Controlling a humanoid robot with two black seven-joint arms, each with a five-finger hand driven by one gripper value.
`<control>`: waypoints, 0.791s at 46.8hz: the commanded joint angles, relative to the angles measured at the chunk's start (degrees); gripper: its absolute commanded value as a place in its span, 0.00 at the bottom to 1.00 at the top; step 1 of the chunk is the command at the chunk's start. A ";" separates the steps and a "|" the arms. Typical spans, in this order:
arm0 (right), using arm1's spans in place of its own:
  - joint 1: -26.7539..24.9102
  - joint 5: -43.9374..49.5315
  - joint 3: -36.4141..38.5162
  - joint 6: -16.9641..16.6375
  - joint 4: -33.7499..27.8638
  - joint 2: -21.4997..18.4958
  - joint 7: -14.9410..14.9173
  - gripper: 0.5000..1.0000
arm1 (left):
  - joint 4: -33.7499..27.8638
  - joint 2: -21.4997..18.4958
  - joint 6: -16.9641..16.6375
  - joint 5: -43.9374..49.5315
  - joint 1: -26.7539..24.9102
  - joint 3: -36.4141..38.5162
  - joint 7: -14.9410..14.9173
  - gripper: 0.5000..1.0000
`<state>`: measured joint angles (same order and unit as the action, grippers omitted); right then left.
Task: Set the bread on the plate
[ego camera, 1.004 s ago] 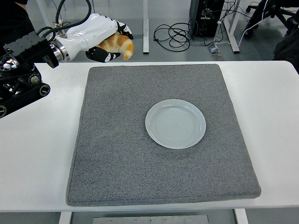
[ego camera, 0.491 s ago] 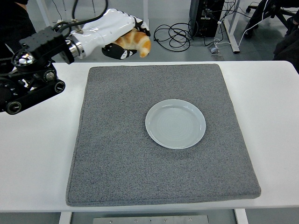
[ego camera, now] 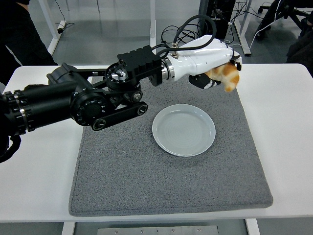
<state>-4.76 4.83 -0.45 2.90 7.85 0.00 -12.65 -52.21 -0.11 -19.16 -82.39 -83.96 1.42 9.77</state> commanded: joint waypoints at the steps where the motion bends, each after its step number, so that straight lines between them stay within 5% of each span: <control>1: 0.01 0.00 0.01 0.00 0.05 0.00 -0.01 1.00 | 1.05 0.11 0.00 0.03 0.38 0.60 -0.01 0.00; 37: 0.01 0.00 0.01 0.00 -0.03 0.00 -0.01 1.00 | 7.29 0.11 0.44 3.90 8.20 8.16 0.07 0.00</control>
<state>-4.74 4.83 -0.45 2.90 7.83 0.00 -12.67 -45.12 -0.01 -18.64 -79.20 -76.68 9.11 9.67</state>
